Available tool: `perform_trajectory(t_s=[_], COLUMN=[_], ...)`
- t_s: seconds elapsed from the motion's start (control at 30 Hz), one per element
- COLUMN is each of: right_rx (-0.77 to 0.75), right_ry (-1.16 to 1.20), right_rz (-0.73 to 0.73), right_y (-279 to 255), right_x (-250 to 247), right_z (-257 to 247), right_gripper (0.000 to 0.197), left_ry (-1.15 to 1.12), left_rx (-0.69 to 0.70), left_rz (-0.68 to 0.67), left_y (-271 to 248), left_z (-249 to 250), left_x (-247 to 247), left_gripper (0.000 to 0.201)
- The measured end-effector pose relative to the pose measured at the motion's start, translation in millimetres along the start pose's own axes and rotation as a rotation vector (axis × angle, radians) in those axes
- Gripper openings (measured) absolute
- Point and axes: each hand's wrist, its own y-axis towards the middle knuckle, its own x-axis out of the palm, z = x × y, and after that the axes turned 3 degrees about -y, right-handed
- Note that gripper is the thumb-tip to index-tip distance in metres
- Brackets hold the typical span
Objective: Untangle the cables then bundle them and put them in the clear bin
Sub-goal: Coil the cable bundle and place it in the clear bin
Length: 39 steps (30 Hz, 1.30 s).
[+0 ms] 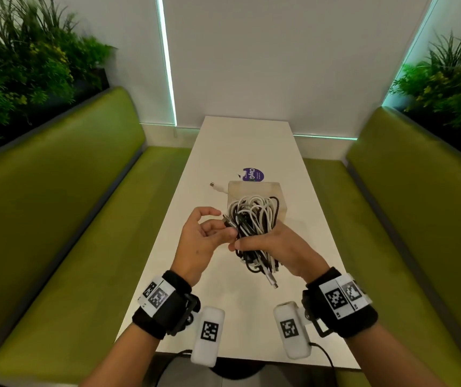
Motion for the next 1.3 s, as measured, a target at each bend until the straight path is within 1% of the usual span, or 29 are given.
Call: perform_trajectory(t_s=[0.07, 0.13, 0.17, 0.2, 0.23, 0.27, 0.3, 0.33, 0.37, 0.4, 0.47, 0.53, 0.57, 0.63, 0.7, 0.77, 0.8, 0.83, 0.87, 0.9, 0.93, 1.0, 1.07, 1.1, 1.13, 1.17, 1.2, 1.23, 1.3], right_rx=[0.000, 0.021, 0.036, 0.053, 0.074, 0.092, 0.108, 0.117, 0.124, 0.126, 0.114, 0.084, 0.068, 0.051, 0.059, 0.039, 0.026, 0.011, 0.002, 0.003, 0.001, -0.002, -0.024, -0.038, -0.046, -0.019, -0.004, 0.000, 0.016], right_ry=[-0.001, -0.036, -0.052, -0.071, -0.101, -0.140, -0.188, -0.232, -0.261, -0.269, -0.240, -0.158, -0.106, -0.016, 0.050, 0.041, 0.001, -0.057, -0.125, -0.201, -0.283, -0.454, -0.568, -0.572, -0.562, -0.550, -0.525, -0.507, -0.490], right_rz=[0.062, 0.115, 0.127, 0.124, 0.111, 0.090, 0.067, 0.046, 0.029, 0.024, 0.045, 0.055, 0.060, 0.107, 0.198, 0.244, 0.243, 0.239, 0.224, 0.190, 0.166, 0.139, 0.075, 0.031, -0.005, -0.037, -0.040, -0.046, 0.006], right_y=[1, 3, 4, 4, 4, 3, 3, 4, 4, 4, 5, 4, 4, 5, 8, 9, 10, 11, 14, 15, 19, 29, 39, 45, 49, 55, 66, 71, 69], right_x=[1, 0, -1, -3, -5, -6, -7, -7, -7, -6, -7, -6, -3, 5, 11, 13, 13, 14, 16, 19, 23, 30, 34, 35, 35, 33, 30, 30, 34], right_z=[2, 5, 7, 9, 10, 11, 12, 12, 12, 11, 9, 6, 4, 5, 5, 4, 4, 5, 6, 7, 10, 14, 17, 21, 24, 30, 47, 54, 44], right_gripper=[0.026, 0.024, 0.024, 0.026, 0.026, 0.027, 0.027, 0.028, 0.029, 0.030, 0.029, 0.027, 0.026, 0.024, 0.020, 0.017, 0.015, 0.013, 0.012, 0.013, 0.017, 0.034, 0.034, 0.037, 0.044, 0.054, 0.064, 0.069, 0.068], left_ry=[-0.015, 0.087, 0.173, 0.272, 0.383, 0.507, 0.641, 0.772, 0.875, 0.926, 0.895, 0.780, 0.665, 0.390, 0.157, -0.057, -0.120, -0.131, -0.091, -0.034, 0.011, 0.003, -0.034, -0.040, -0.045, -0.054, -0.063, -0.072, -0.057], left_rx=[-0.023, -0.002, 0.058, 0.164, 0.299, 0.424, 0.508, 0.544, 0.546, 0.520, 0.420, 0.284, 0.208, 0.086, -0.002, -0.085, -0.129, -0.167, -0.198, -0.218, -0.227, -0.219, -0.204, -0.200, -0.199, -0.199, -0.198, -0.192, -0.168], left_rz=[0.020, 0.050, 0.086, 0.121, 0.132, 0.107, 0.052, -0.010, -0.050, -0.058, -0.030, -0.002, 0.007, -0.011, -0.096, -0.195, -0.228, -0.241, -0.230, -0.189, -0.122, 0.004, 0.088, 0.127, 0.151, 0.163, 0.169, 0.178, 0.200], left_y=[-1, 0, 1, 3, 5, 7, 11, 14, 17, 19, 20, 16, 13, 7, -2, -6, -6, -4, -2, 1, 4, 10, 16, 18, 21, 24, 26, 28, 35], left_z=[0, 2, 4, 6, 9, 12, 13, 14, 13, 13, 12, 5, 1, -4, -4, 0, 3, 3, 2, 1, -3, -10, -16, -17, -19, -20, -22, -22, -25], left_x=[0, -2, -5, -8, -12, -17, -21, -24, -26, -27, -24, -18, -14, -3, 9, 13, 14, 14, 15, 17, 19, 22, 21, 19, 17, 14, 12, 12, 12], left_gripper=[0.039, 0.044, 0.046, 0.047, 0.048, 0.047, 0.046, 0.044, 0.039, 0.032, 0.019, 0.017, 0.020, 0.029, 0.039, 0.049, 0.056, 0.065, 0.076, 0.086, 0.089, 0.084, 0.073, 0.067, 0.061, 0.059, 0.057, 0.054, 0.044])
